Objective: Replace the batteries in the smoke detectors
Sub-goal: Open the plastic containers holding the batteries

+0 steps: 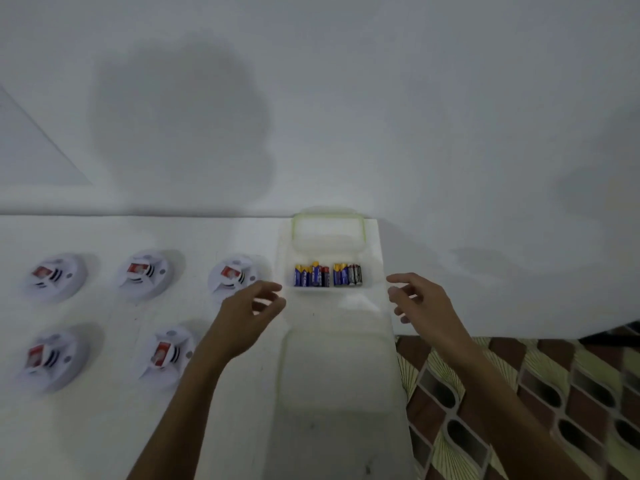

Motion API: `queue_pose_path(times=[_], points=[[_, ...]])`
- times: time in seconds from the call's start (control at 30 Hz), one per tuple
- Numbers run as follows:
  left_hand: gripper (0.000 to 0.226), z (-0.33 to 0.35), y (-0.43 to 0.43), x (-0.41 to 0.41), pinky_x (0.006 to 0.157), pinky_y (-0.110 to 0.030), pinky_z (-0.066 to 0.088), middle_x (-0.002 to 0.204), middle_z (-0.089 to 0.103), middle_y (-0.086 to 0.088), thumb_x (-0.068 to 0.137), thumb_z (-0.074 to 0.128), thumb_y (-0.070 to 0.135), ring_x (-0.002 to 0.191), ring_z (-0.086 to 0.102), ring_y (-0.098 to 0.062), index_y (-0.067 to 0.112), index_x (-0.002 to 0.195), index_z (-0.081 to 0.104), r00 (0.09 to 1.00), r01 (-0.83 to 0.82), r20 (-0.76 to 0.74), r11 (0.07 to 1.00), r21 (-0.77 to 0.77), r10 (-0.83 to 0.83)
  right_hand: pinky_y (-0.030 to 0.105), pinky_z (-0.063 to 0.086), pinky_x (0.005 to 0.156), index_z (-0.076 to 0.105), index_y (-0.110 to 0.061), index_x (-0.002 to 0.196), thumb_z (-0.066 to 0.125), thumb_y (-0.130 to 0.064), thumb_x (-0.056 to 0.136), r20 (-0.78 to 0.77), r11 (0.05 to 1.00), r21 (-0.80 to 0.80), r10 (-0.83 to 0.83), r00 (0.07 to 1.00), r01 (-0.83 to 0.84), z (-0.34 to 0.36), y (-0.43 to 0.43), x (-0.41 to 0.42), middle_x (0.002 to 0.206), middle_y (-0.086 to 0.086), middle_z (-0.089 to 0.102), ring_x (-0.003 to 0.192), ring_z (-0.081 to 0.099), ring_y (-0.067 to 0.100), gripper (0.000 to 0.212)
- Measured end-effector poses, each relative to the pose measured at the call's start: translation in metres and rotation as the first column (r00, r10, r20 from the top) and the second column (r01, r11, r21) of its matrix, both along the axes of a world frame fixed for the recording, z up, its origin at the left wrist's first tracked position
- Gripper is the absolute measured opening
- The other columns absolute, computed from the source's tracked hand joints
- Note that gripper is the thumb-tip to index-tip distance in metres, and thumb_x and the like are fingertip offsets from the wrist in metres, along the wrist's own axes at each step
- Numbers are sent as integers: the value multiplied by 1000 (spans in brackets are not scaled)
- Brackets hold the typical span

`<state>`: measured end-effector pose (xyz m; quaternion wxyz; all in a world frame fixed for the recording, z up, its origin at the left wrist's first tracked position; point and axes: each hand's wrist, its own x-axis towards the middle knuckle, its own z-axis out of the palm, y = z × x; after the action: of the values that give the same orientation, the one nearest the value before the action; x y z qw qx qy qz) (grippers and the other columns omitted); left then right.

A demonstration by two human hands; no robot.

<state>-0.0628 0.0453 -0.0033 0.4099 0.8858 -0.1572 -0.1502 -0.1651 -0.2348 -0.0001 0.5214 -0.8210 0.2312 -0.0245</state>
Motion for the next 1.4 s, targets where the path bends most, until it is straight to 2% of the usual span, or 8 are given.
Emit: queue_pose_path(times=[0.2,0.43,0.63,0.97,1.07,1.17,1.27,1.4], points=[[54,-10,25,-62,76,-33,58,109,65,10,70,69,59,94,66,-9,41,118,54,912,42,-391,978,-205,-121,30,60,68,62,-33,119,64,-25,93,-101,972,222,98,990,-73,-11,24,-67,93,7,69,84,70,18,28],[51,-17,24,-81,74,-34,58,110,66,-3,83,67,26,96,66,-14,35,129,47,870,-84,-485,942,-324,-89,26,56,72,55,-35,131,60,-7,94,-53,848,529,87,995,-46,-18,35,-91,93,6,69,90,70,14,47],[52,-18,26,-77,85,-37,55,109,66,-11,84,69,31,100,65,-22,36,130,43,832,-45,-529,929,-366,-168,34,57,83,57,-32,130,60,-7,92,-47,729,683,100,994,-41,-20,33,-88,95,11,63,95,66,23,45],[50,-15,26,-83,67,-41,59,110,64,-5,86,58,43,84,69,-24,41,131,37,826,-53,-554,964,-259,-103,56,56,85,60,-33,113,68,-8,86,-53,850,522,118,992,-73,-27,28,-79,115,22,60,106,62,38,38],[49,-17,22,-81,66,-41,60,111,61,-9,86,59,42,82,69,-24,34,131,41,869,-138,-495,954,-265,-12,45,55,73,60,-22,87,71,-21,84,-43,919,387,92,995,-69,-26,34,-79,105,8,65,96,64,38,12],[49,-19,18,-79,75,-39,59,114,61,-8,85,67,34,90,68,-19,29,130,47,901,-252,-426,894,-369,79,34,51,67,56,-12,70,70,-24,88,-62,951,303,87,994,-64,-27,41,-81,85,6,67,76,61,31,26],[48,-21,12,-82,90,-36,53,119,64,5,81,73,24,105,64,-11,25,125,54,921,-233,-386,865,-444,50,34,56,63,54,-8,87,69,-20,89,-92,920,376,155,984,-110,-24,48,-84,70,10,62,66,60,24,19],[50,-26,3,-86,89,-41,54,121,63,10,80,73,38,108,63,-13,37,126,53,926,-116,-376,910,-399,-47,36,57,67,48,-20,117,69,-18,89,-147,863,494,205,968,-108,-23,63,-84,92,15,68,72,70,30,35]])
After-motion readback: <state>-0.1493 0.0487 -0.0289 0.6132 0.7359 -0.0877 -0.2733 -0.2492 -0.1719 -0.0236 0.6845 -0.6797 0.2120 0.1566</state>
